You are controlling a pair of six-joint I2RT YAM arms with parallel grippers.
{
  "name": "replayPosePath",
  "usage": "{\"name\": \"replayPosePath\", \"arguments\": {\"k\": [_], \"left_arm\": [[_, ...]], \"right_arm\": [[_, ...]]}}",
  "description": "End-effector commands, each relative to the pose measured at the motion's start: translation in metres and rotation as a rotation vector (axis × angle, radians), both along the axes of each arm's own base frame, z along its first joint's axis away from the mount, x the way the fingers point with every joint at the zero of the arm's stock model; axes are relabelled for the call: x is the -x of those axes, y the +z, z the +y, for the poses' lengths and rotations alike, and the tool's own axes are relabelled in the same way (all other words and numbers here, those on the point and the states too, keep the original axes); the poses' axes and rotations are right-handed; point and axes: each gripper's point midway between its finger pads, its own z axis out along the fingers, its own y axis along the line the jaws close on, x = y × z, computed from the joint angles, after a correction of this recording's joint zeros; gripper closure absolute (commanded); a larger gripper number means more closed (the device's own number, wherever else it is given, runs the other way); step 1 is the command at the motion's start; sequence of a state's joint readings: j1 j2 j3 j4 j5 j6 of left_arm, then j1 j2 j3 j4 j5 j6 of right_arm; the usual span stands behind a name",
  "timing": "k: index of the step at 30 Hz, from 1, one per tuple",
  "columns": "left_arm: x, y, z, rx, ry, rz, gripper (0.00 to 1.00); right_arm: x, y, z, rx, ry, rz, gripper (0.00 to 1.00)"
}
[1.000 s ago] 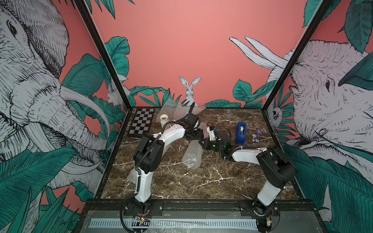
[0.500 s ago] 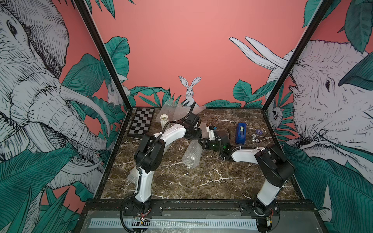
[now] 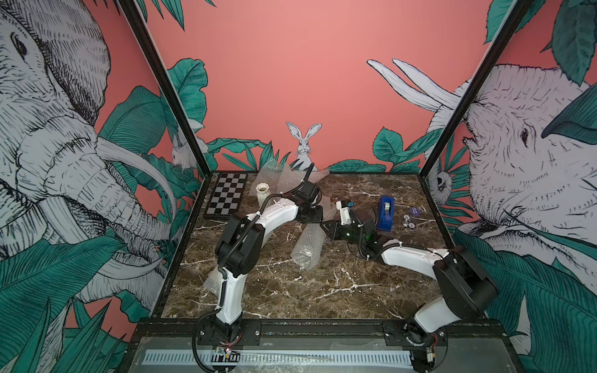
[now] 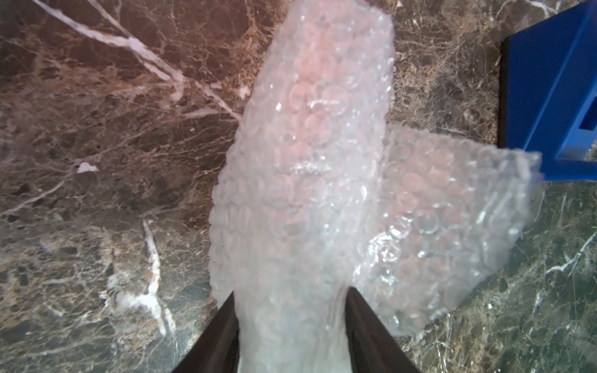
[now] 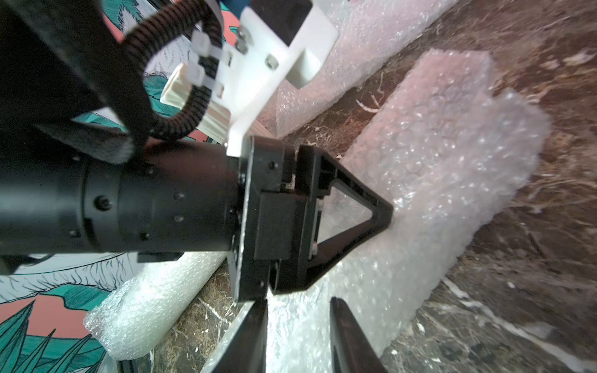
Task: Wrap vases in bubble wrap
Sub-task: Wrap the vase in bubble wrap.
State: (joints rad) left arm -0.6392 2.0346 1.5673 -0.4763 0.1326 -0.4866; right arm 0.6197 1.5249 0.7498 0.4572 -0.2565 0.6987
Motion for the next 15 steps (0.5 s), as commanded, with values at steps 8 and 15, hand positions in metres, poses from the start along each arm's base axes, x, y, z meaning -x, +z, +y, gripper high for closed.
{"name": "replayPosePath", "arguments": {"k": [8, 15], "left_arm": [[0.027, -0.038, 0.021, -0.122, 0.001, 0.115, 0.50], [0.030, -0.030, 0.015, -0.073, -0.012, 0.126, 0.48]], "right_arm": [[-0.026, -0.033, -0.038, 0.094, -0.195, 0.049, 0.45], [-0.040, -0.053, -0.025, 0.139, -0.167, 0.083, 0.45]]}}
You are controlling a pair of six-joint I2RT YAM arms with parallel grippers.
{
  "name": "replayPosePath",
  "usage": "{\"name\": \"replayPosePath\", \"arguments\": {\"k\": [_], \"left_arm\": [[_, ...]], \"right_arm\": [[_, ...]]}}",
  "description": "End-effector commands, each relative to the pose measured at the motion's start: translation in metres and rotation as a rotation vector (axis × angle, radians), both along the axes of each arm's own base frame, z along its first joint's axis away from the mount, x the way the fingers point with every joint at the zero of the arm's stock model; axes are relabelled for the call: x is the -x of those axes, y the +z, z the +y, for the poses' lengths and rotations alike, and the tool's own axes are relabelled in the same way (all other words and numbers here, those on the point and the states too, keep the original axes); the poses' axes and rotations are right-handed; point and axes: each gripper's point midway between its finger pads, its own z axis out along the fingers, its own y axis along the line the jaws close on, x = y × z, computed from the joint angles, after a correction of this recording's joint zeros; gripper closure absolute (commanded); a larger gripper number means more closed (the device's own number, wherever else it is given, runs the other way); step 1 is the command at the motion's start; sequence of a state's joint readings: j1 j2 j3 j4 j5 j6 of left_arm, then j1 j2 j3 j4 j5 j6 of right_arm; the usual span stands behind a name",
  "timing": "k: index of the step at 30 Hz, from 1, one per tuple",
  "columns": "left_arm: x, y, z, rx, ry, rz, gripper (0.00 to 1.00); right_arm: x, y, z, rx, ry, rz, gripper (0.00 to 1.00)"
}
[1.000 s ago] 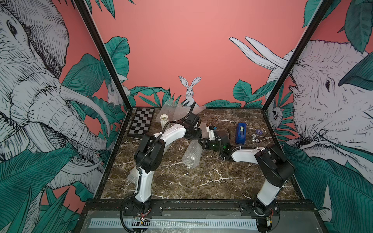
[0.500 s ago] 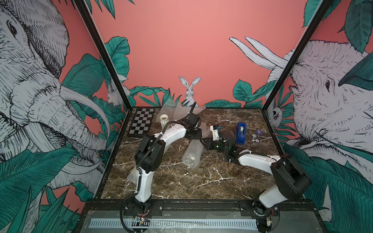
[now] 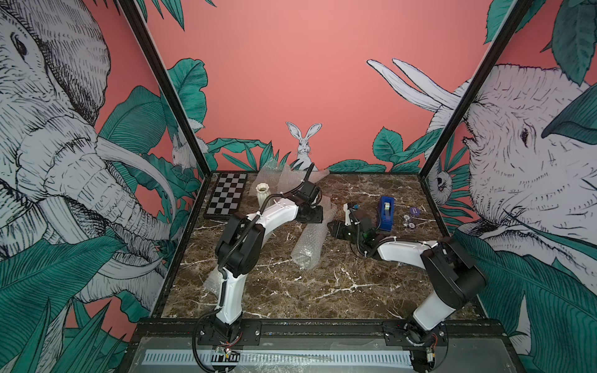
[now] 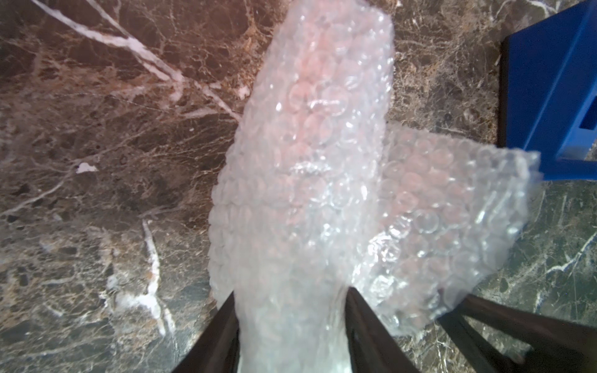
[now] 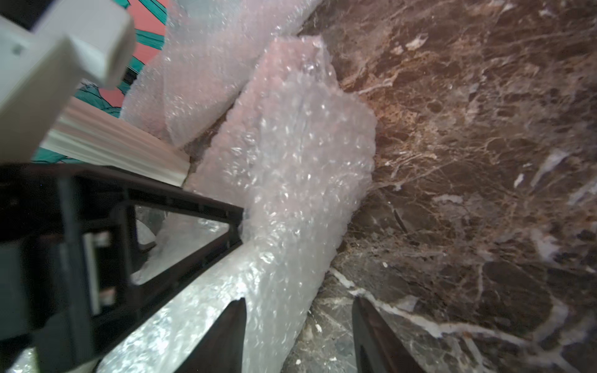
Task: Wrap vases in bubble wrap
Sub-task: Wrap the vase in bubble wrap.
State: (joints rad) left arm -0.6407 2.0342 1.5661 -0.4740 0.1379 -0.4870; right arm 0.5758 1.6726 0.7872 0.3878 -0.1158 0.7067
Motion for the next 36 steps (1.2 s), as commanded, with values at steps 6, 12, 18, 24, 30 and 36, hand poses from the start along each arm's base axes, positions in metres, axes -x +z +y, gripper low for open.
{"name": "replayPosePath", "arguments": {"k": [6, 12, 18, 24, 30, 36], "left_arm": [[0.029, -0.006, -0.004, 0.100, -0.025, 0.143, 0.44], [0.029, 0.025, -0.005, 0.191, -0.017, 0.064, 0.38], [0.032, 0.036, -0.004, 0.222, -0.046, 0.037, 0.30], [0.041, 0.032, -0.006, 0.250, -0.071, 0.051, 0.28], [0.048, 0.016, 0.006, 0.175, -0.079, 0.066, 0.33], [0.053, 0.005, 0.016, 0.104, -0.091, 0.071, 0.38]], "right_arm": [[-0.020, 0.009, 0.018, -0.008, 0.035, -0.048, 0.44], [-0.025, 0.011, 0.023, -0.033, 0.056, -0.065, 0.46], [-0.029, 0.013, 0.027, -0.065, 0.080, -0.075, 0.61], [-0.032, 0.021, 0.032, -0.087, 0.096, -0.092, 0.64], [-0.036, 0.026, 0.034, -0.085, 0.102, -0.102, 0.68], [-0.040, 0.025, 0.040, -0.089, 0.115, -0.096, 0.74]]}}
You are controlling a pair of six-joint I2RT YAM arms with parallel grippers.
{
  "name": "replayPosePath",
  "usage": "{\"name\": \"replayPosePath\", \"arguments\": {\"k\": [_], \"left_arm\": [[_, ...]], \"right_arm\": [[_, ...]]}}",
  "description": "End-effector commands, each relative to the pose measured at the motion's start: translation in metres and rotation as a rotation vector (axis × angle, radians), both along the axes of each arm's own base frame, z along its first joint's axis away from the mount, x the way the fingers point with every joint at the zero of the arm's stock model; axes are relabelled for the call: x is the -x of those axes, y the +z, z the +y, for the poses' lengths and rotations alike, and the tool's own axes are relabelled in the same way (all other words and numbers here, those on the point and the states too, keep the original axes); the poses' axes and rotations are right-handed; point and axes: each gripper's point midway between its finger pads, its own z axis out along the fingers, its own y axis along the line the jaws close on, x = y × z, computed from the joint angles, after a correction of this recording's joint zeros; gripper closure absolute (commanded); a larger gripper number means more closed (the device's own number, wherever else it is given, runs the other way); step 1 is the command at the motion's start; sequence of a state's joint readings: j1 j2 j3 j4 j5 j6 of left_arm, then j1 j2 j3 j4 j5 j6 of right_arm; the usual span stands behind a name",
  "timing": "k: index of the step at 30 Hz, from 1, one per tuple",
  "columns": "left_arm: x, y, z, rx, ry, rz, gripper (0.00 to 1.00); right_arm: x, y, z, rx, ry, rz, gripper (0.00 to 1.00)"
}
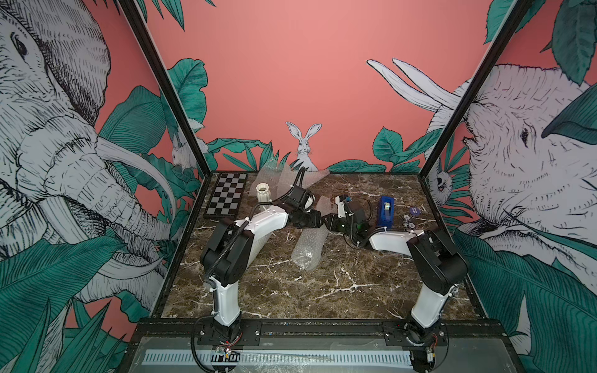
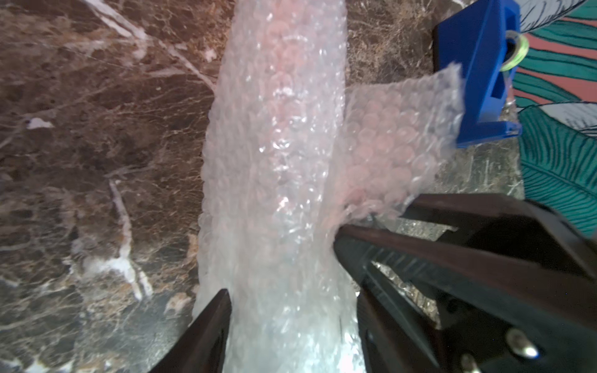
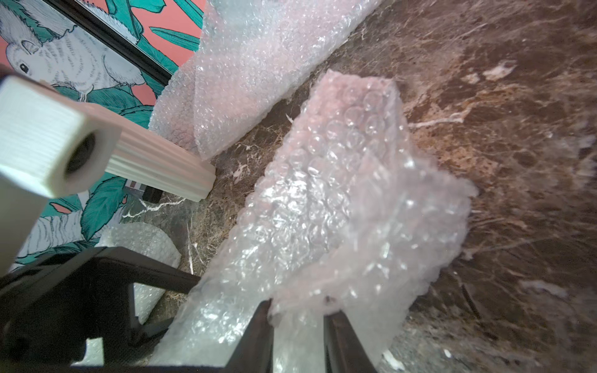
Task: Wrap vases in bubble wrap
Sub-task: Wrap the vase in bubble wrap.
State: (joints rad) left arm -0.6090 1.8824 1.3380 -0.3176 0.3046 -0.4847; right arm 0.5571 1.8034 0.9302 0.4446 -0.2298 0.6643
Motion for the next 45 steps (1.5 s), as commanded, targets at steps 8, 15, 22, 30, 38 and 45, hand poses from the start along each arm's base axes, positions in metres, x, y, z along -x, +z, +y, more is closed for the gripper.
{"name": "replayPosePath", "arguments": {"k": [8, 15, 22, 30, 38, 45], "left_arm": [[0.025, -0.016, 0.009, -0.106, -0.050, 0.055, 0.39], [0.022, -0.023, 0.014, -0.155, -0.037, 0.049, 0.49], [0.021, -0.030, 0.017, -0.187, -0.032, 0.048, 0.56], [0.021, -0.034, 0.017, -0.216, -0.044, 0.039, 0.57], [0.022, -0.035, 0.015, -0.228, -0.060, 0.028, 0.57], [0.022, -0.036, 0.011, -0.218, -0.064, 0.028, 0.57]], "right_arm": [[-0.012, 0.010, 0.014, -0.037, 0.032, -0.038, 0.83], [-0.011, 0.016, 0.012, -0.026, 0.035, -0.044, 0.80], [-0.004, 0.040, 0.000, 0.018, 0.033, -0.079, 0.66], [0.007, 0.084, -0.059, 0.105, -0.026, -0.090, 0.54], [0.009, 0.090, -0.191, 0.154, -0.243, 0.091, 0.54], [-0.007, 0.057, -0.258, 0.062, -0.330, 0.228, 0.61]]}}
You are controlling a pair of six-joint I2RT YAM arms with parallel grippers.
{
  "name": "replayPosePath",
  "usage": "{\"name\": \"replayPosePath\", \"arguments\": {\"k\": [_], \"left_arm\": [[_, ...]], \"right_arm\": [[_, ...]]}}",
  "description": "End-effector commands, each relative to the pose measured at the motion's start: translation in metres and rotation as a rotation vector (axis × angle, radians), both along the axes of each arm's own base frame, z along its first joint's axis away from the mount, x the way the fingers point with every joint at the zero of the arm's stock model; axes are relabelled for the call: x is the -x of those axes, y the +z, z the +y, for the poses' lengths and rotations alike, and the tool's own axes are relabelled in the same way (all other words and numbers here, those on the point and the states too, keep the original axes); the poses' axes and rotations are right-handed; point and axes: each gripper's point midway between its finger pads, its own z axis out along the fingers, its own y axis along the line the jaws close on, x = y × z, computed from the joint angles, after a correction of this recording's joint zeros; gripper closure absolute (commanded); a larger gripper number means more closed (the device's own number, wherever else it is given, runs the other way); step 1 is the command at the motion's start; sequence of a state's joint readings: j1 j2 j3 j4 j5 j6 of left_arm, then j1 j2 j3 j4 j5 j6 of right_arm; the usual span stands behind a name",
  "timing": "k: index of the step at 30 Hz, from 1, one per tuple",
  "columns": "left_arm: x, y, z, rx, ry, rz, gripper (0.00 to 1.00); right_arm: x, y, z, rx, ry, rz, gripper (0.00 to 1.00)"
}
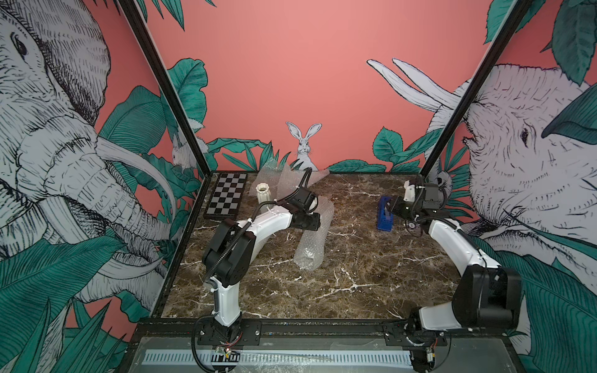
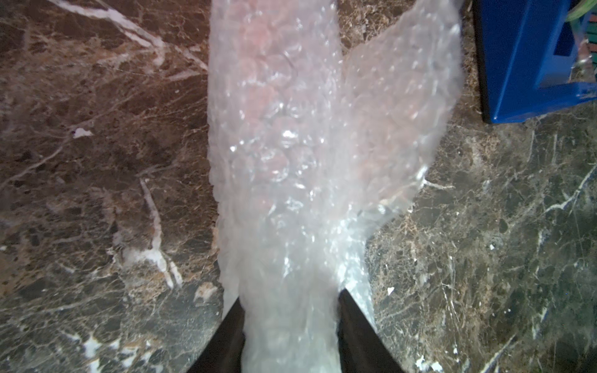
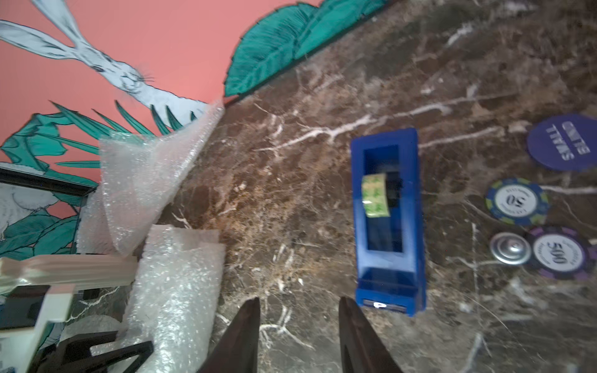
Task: Wrap vases in bubble wrap
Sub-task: Wrap the vase in bubble wrap, then tear off the tape using the Tape Cutter.
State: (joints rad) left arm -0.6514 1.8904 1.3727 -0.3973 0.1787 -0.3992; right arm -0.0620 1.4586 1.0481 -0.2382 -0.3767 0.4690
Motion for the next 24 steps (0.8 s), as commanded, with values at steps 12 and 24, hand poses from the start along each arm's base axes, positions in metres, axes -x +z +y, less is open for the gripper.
{"name": "replayPosePath", "arguments": {"k": [12, 24], "left_arm": [[0.018, -0.031, 0.006, -0.085, -0.019, 0.093, 0.57], [0.017, -0.035, 0.004, -0.096, -0.019, 0.105, 0.57]], "right_arm": [[-0.029, -0.052, -0.033, -0.187, 0.074, 0.107, 0.64], [-0.036, -0.080, -0.024, -0.268, 0.119, 0.142, 0.70]]}}
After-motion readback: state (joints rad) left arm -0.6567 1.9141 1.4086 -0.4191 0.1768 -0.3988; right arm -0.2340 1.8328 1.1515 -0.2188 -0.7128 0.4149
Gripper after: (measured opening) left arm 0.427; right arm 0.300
